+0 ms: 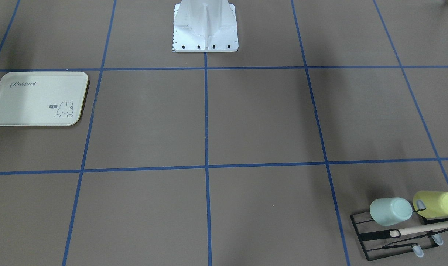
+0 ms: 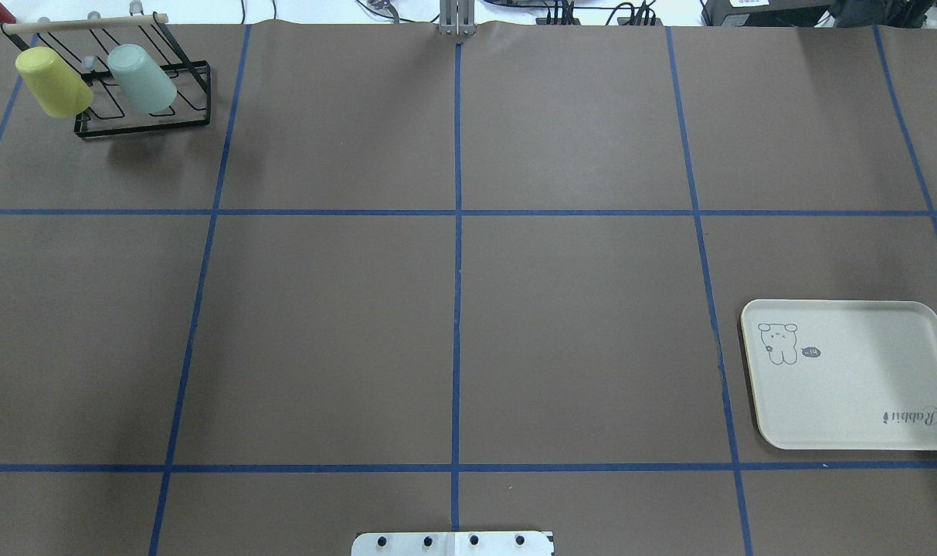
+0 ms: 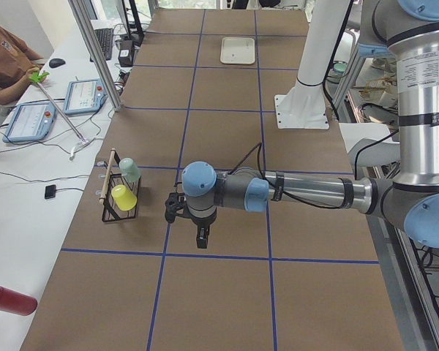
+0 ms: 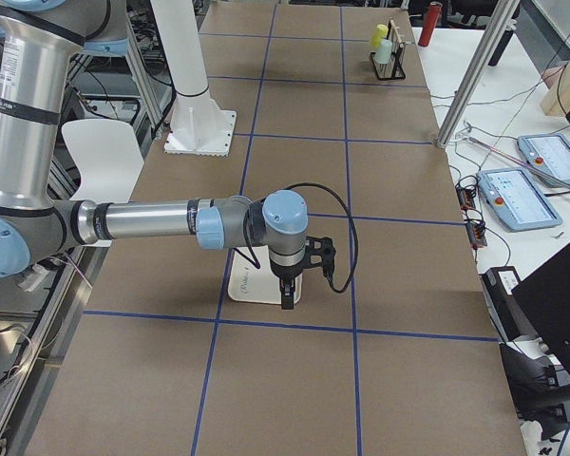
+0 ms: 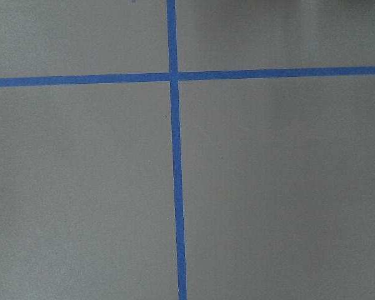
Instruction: Left arm grabs green cup and hands to right arm on tray
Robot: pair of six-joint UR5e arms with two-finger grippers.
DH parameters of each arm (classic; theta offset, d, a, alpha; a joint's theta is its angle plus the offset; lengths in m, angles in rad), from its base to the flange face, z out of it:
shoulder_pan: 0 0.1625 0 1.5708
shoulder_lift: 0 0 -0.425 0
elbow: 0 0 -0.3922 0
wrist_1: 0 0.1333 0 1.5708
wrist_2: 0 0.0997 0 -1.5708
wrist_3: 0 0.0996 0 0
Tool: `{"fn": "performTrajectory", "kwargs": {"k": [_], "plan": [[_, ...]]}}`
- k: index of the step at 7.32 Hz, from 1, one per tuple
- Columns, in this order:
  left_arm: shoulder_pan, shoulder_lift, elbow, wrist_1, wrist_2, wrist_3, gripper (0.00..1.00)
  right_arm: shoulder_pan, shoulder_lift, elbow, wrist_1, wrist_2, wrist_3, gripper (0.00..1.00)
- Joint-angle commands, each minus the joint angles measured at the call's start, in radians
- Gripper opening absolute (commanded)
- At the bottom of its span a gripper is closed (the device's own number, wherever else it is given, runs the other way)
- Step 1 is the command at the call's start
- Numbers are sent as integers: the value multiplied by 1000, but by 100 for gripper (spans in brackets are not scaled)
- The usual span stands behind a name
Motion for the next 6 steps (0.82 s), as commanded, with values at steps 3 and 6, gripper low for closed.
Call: {"fn": "performTrajectory", "kwargs": {"k": [3, 6], "plan": [[1, 4, 2, -2, 3, -5, 100, 0, -6, 2, 0, 11, 0, 100], [-4, 9, 6, -10, -8, -15, 100, 0, -6, 4, 0, 38, -2, 100]]}}
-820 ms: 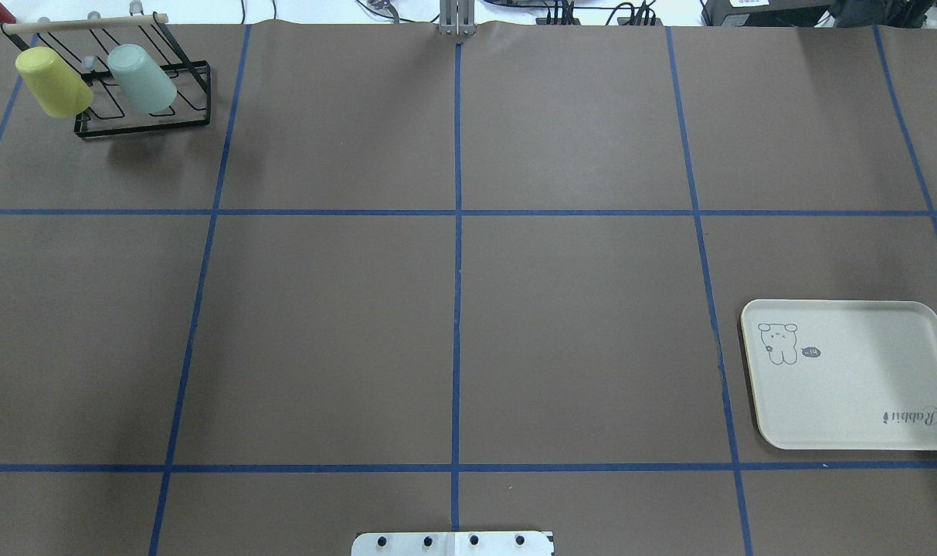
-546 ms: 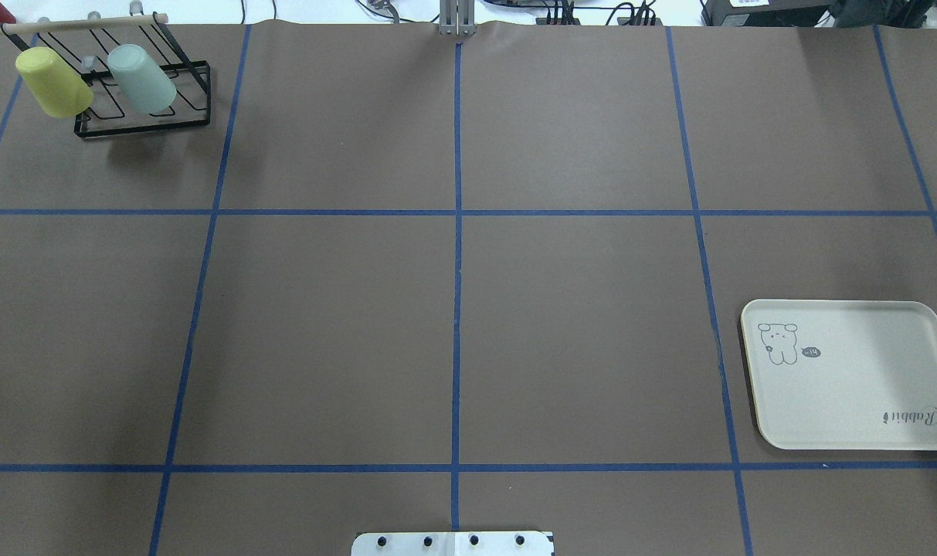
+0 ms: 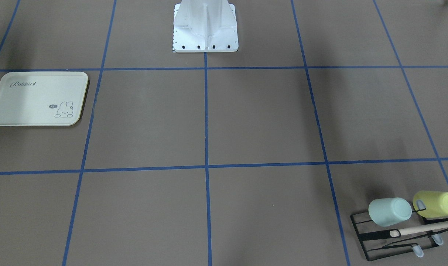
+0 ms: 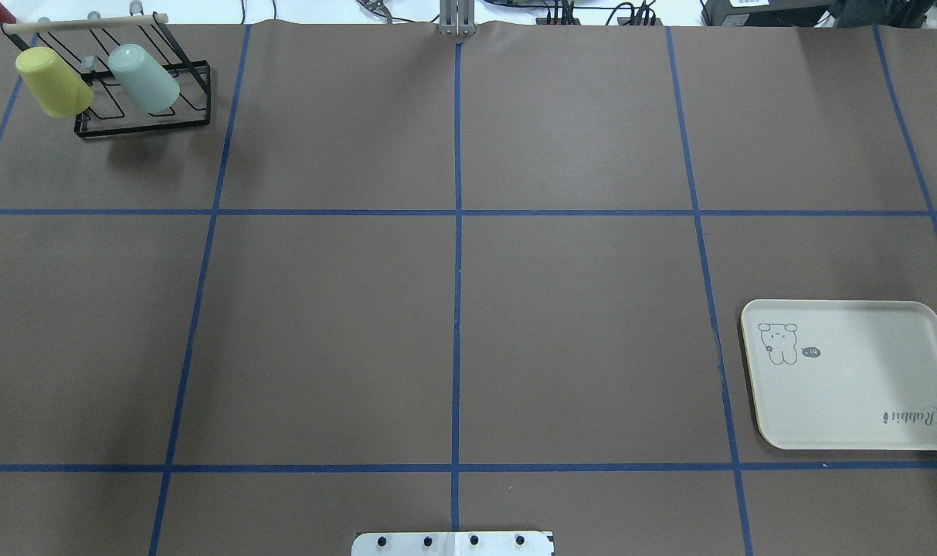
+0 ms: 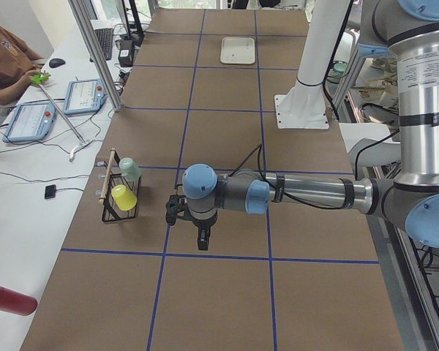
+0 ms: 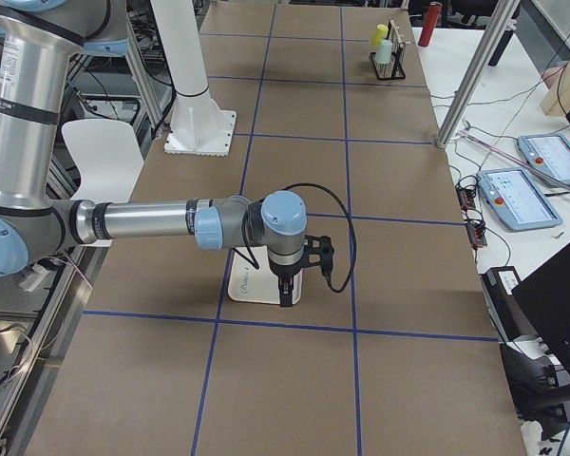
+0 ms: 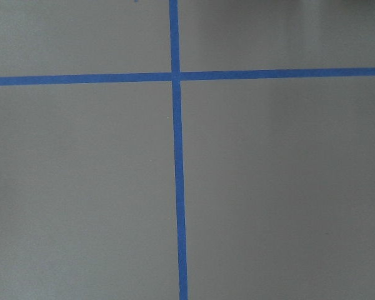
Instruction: Left arm grabs green cup and hands to right arm on tray
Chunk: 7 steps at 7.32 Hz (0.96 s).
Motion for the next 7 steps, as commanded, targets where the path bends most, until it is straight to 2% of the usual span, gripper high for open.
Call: {"fn": "performTrajectory", "kwargs": {"k": [1, 4, 7], "plan": [[1, 7, -4, -4, -6, -7, 100, 0, 0, 3, 0, 5, 1, 100], [5, -11, -30, -9, -19, -55, 100, 0, 1, 8, 2, 28, 0, 100], [8, -81, -29, 5, -69, -60, 100, 0, 6, 8, 2, 28, 10, 100]]}}
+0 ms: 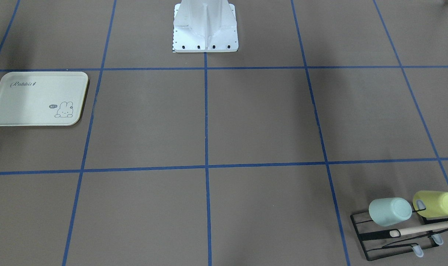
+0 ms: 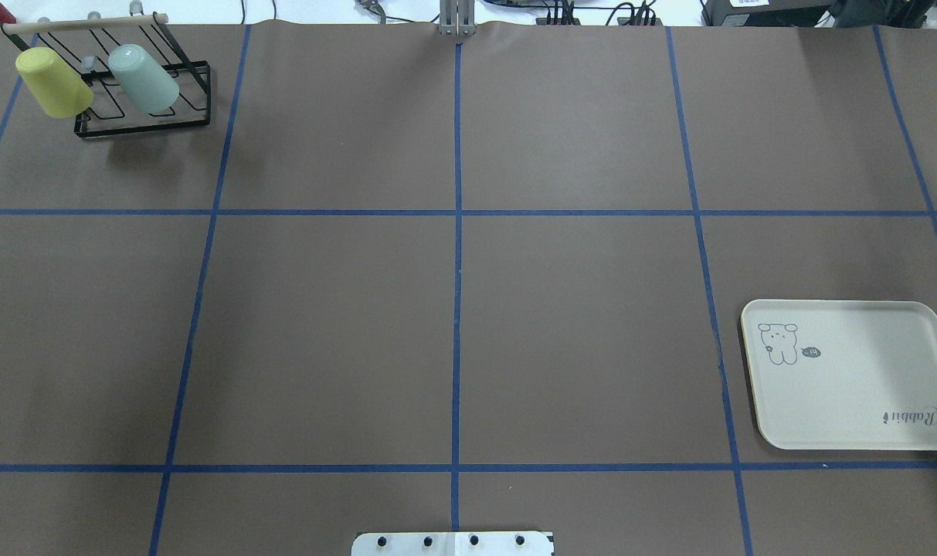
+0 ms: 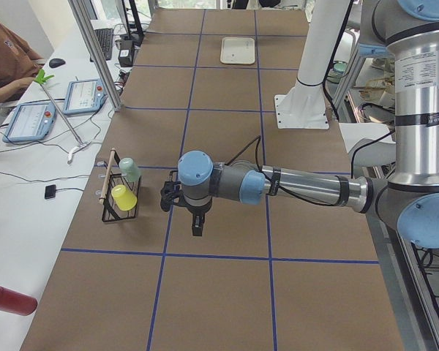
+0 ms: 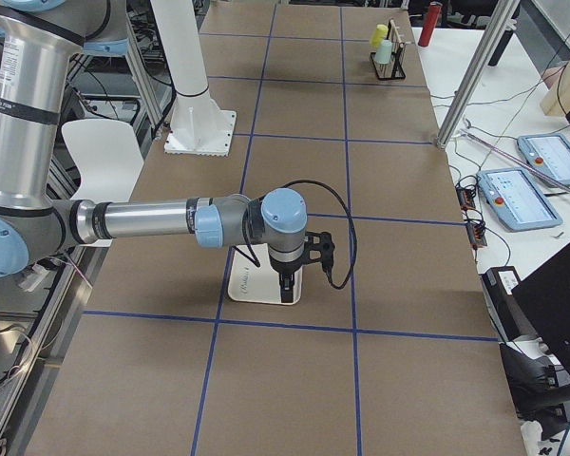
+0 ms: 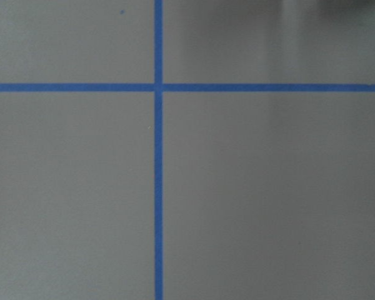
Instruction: Left arm grabs green cup and hands to right arm on tray
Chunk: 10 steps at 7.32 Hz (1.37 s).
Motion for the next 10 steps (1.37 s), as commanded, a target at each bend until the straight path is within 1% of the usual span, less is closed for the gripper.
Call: {"fn": "performTrajectory", "kwargs": {"k": [1, 2, 3, 4, 5, 6, 7, 8, 9, 10], "plan": [[23, -89, 16, 24, -6, -38, 100, 0, 7, -5, -2, 8, 6, 100], [73, -149, 16, 26, 2, -168, 100, 0, 7, -6, 0, 10, 5, 100], [127, -201, 25, 23, 2, -259, 100, 0, 11, -5, 0, 8, 1, 100], [151, -239, 39, 24, 2, -285, 100, -1, 11, -8, 0, 7, 1, 100], [200, -306, 63, 23, 4, -371, 100, -2, 11, -8, 0, 7, 1, 100], [269, -353, 71, 17, 102, -447, 100, -2, 11, -8, 0, 5, 0, 100], [306, -428, 121, 23, 167, -460, 100, -3, 12, -11, 0, -1, -2, 100], [307, -500, 213, 14, 169, -454, 100, -5, 12, -11, 0, -2, -3, 100], [308, -598, 325, 13, 169, -457, 100, -5, 12, -11, 12, -1, -5, 100], [308, -662, 420, 13, 171, -451, 100, -6, 12, -18, 48, -4, 1, 100]]}}
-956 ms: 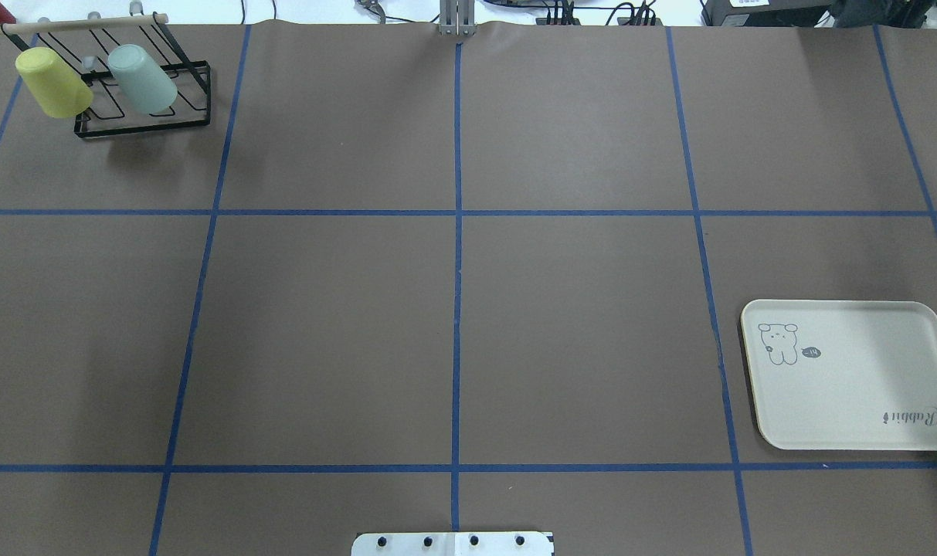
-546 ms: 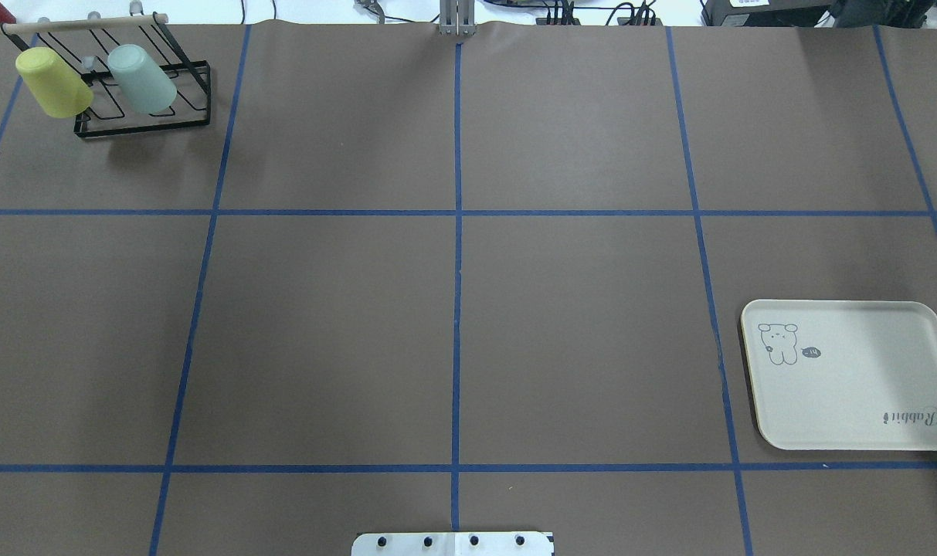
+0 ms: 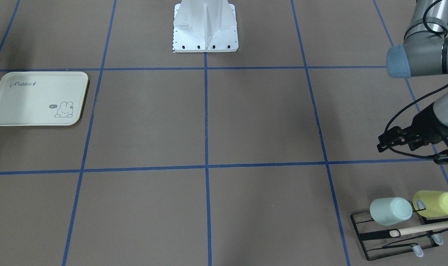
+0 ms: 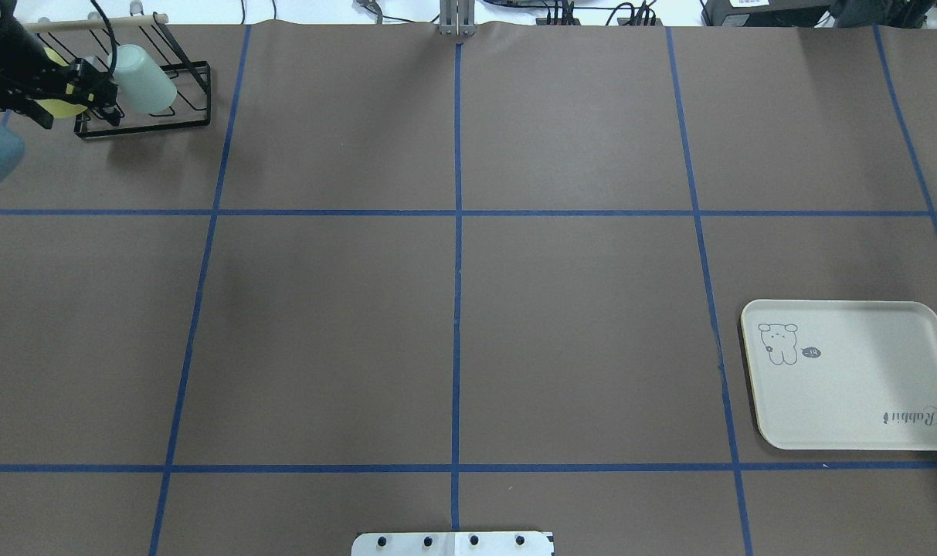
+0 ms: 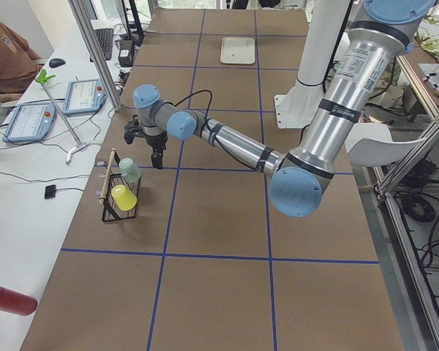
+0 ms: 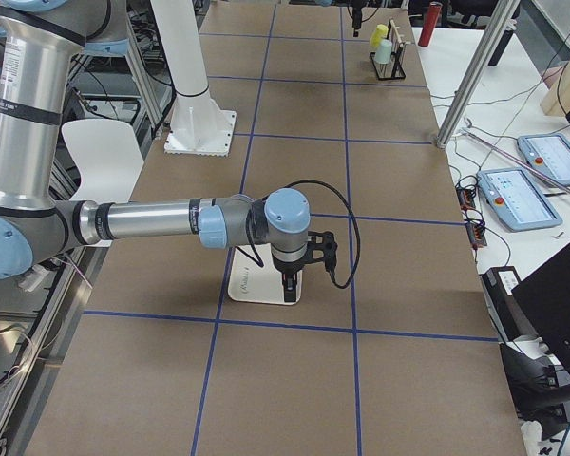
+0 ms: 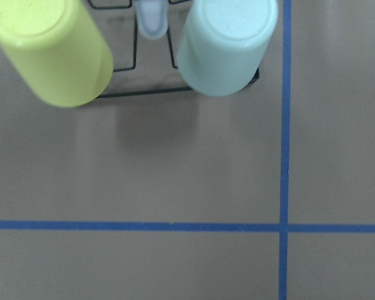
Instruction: Left arm grabs green cup and hands to right arm on tray
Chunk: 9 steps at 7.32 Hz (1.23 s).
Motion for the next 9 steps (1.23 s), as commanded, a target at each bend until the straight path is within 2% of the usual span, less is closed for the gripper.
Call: {"fn": "performTrajectory", "kwargs": {"k": [1, 2, 6, 9], "plan": [[5, -140, 194, -3, 7, 4, 100, -1, 0, -23, 48, -2, 6, 100], [6, -154, 222, -12, 48, 9, 99, -3, 0, -26, 48, -1, 6, 100], [9, -235, 395, -120, 54, 2, 99, -4, 0, -26, 50, -1, 6, 100], [11, -254, 437, -144, 62, 9, 99, -4, 0, -26, 56, -1, 6, 100]]}}
